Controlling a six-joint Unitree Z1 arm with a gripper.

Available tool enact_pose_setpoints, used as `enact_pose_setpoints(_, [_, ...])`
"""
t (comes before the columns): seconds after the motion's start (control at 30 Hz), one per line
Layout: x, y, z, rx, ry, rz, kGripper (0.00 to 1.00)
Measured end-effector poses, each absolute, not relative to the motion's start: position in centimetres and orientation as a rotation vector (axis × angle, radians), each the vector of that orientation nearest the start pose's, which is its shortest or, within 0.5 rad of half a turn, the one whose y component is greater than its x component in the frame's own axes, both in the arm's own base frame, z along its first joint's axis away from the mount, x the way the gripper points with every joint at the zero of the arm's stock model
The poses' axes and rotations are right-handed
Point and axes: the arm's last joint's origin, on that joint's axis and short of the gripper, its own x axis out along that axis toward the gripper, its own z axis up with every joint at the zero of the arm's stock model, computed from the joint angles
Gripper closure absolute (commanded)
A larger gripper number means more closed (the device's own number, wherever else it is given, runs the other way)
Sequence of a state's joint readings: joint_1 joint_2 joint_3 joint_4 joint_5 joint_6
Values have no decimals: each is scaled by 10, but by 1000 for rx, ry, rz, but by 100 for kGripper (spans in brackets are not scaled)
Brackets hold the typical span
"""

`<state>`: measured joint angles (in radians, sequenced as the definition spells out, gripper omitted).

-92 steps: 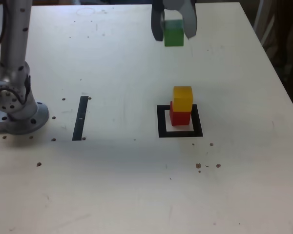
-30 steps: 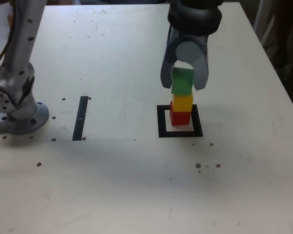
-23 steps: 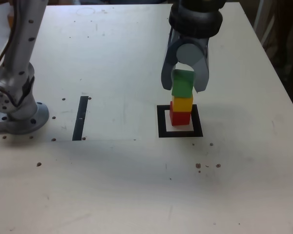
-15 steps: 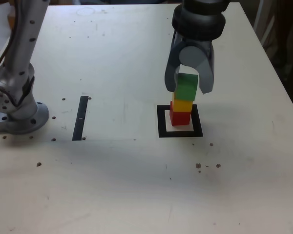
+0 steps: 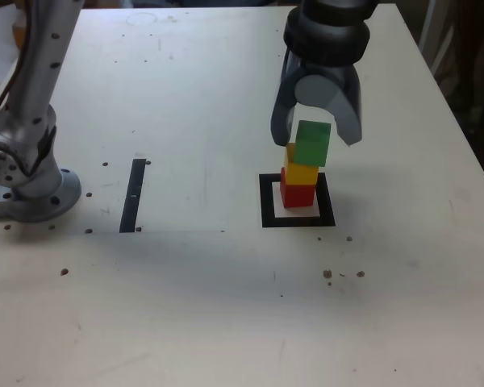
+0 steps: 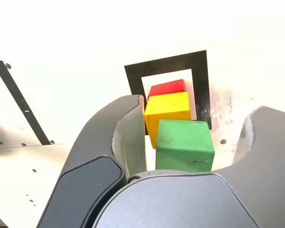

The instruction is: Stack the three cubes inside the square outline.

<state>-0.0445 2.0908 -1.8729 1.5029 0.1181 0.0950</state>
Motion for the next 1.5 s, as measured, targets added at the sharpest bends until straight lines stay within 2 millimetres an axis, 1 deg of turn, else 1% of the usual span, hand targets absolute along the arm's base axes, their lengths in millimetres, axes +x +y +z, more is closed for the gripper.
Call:
enact_pose_setpoints(0.17, [371,-11,314,208,1691,-26,1])
enact_pose_setpoints(0.33, [349,-15,342,192,1649,-60,1])
enact_pose_setpoints(0.43, [329,-18,361,184,1618,-83,0])
enact_pose_setpoints(0.53, [305,-17,378,179,1589,-89,0])
enact_pose_setpoints(0.67, [276,-15,393,178,1552,-91,0])
enact_pose_setpoints(0.73, [262,-14,397,179,1545,-91,0])
enact_pose_setpoints(0.87, [235,-12,393,176,1574,-86,0])
enact_pose_setpoints(1.1, [201,-12,356,134,1694,-59,0])
enact_pose_setpoints(1.2, [194,-12,338,129,1741,-61,0])
enact_pose_setpoints(1.33, [189,-12,328,120,1751,-51,0])
enact_pose_setpoints(1.5, [179,-3,305,81,1819,-8,0])
